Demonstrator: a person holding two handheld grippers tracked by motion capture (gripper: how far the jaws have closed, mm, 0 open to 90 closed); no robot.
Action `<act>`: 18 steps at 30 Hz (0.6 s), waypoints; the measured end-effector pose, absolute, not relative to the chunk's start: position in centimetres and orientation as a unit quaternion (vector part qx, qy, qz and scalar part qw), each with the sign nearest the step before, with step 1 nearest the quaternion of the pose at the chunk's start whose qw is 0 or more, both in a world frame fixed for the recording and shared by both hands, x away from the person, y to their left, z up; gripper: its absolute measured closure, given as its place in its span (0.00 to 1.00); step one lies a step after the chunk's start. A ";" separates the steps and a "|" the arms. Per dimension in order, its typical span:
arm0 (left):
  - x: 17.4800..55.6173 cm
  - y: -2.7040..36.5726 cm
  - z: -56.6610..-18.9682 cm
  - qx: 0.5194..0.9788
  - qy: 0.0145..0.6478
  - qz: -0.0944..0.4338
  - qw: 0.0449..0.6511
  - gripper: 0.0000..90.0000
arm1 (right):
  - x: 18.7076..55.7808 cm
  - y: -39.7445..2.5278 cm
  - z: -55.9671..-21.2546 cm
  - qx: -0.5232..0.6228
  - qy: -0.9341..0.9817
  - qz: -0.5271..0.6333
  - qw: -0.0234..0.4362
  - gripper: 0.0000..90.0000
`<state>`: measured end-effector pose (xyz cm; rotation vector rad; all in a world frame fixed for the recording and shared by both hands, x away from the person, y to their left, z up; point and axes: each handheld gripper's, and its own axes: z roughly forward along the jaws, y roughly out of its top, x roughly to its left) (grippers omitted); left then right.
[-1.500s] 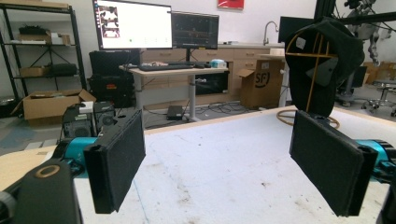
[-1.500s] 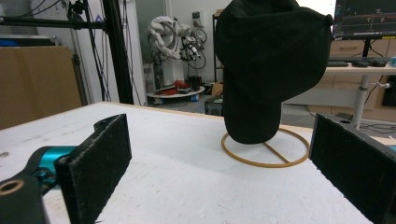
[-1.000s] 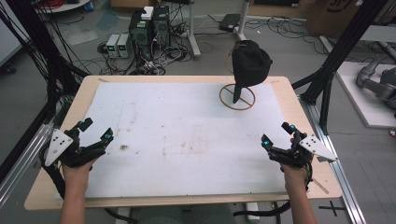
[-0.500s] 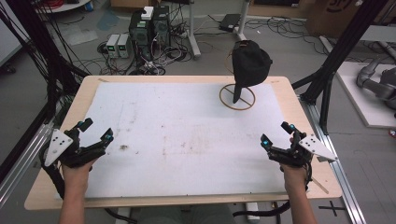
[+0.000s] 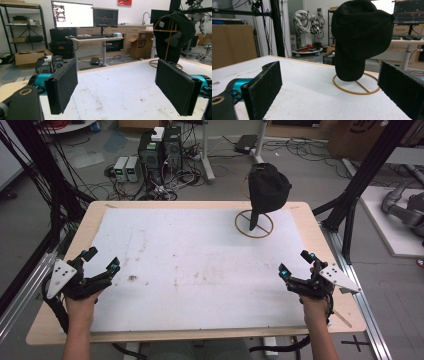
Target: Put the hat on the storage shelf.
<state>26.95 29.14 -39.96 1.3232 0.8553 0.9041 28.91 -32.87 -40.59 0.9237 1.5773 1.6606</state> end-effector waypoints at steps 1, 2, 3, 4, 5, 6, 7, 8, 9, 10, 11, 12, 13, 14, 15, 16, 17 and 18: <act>26.9 29.1 -40.0 0.574 0.371 0.392 0.615 0.21 | 28.9 -32.9 -40.6 0.354 0.602 0.636 0.329 0.06; 26.9 29.1 -40.0 0.574 0.372 0.394 0.614 0.21 | 28.9 -32.9 -40.6 0.353 0.602 0.636 0.330 0.06; 26.9 29.2 -39.9 0.574 0.372 0.395 0.613 0.21 | 28.9 -32.9 -40.6 0.355 0.602 0.634 0.330 0.06; 26.9 29.1 -39.9 0.572 0.373 0.396 0.615 0.20 | 28.8 -32.9 -40.6 0.355 0.603 0.634 0.330 0.06; 26.9 29.1 -39.9 0.571 0.373 0.397 0.614 0.20 | 28.9 -32.9 -40.6 0.355 0.601 0.633 0.334 0.05; 26.9 29.1 -39.9 0.572 0.373 0.398 0.613 0.20 | 28.9 -32.9 -40.6 0.356 0.599 0.634 0.334 0.05; 26.9 29.1 -39.9 0.571 0.374 0.398 0.613 0.20 | 28.9 -32.9 -40.6 0.356 0.600 0.633 0.335 0.05; 26.9 29.1 -40.0 0.571 0.374 0.397 0.613 0.20 | 28.8 -32.9 -40.6 0.357 0.600 0.633 0.335 0.05; 26.9 29.2 -40.0 0.571 0.374 0.398 0.614 0.20 | 28.8 -32.9 -40.6 0.358 0.598 0.634 0.334 0.05; 26.9 29.2 -40.0 0.571 0.374 0.397 0.614 0.20 | 28.9 -32.9 -40.6 0.358 0.598 0.634 0.335 0.05; 26.9 29.2 -40.0 0.570 0.374 0.397 0.614 0.20 | 28.9 -32.9 -40.6 0.357 0.598 0.634 0.336 0.05; 26.9 29.2 -40.0 0.571 0.374 0.397 0.614 0.20 | 28.8 -32.9 -40.6 0.358 0.598 0.634 0.336 0.05; 26.9 29.2 -40.0 0.571 0.373 0.397 0.614 0.20 | 28.8 -32.9 -40.5 0.358 0.598 0.634 0.336 0.05; 26.9 29.2 -40.0 0.571 0.373 0.397 0.614 0.20 | 28.8 -32.9 -40.5 0.357 0.599 0.634 0.335 0.05; 26.9 29.2 -40.0 0.571 0.373 0.396 0.615 0.20 | 28.8 -32.9 -40.5 0.356 0.599 0.634 0.337 0.05; 26.9 29.1 -40.0 0.570 0.372 0.396 0.616 0.20 | 28.8 -32.9 -40.5 0.356 0.599 0.633 0.336 0.05; 26.9 29.1 -39.9 0.571 0.371 0.395 0.617 0.20 | 28.8 -32.9 -40.5 0.355 0.599 0.633 0.337 0.05; 26.9 29.1 -39.9 0.571 0.371 0.395 0.617 0.20 | 28.8 -32.9 -40.5 0.356 0.599 0.633 0.337 0.05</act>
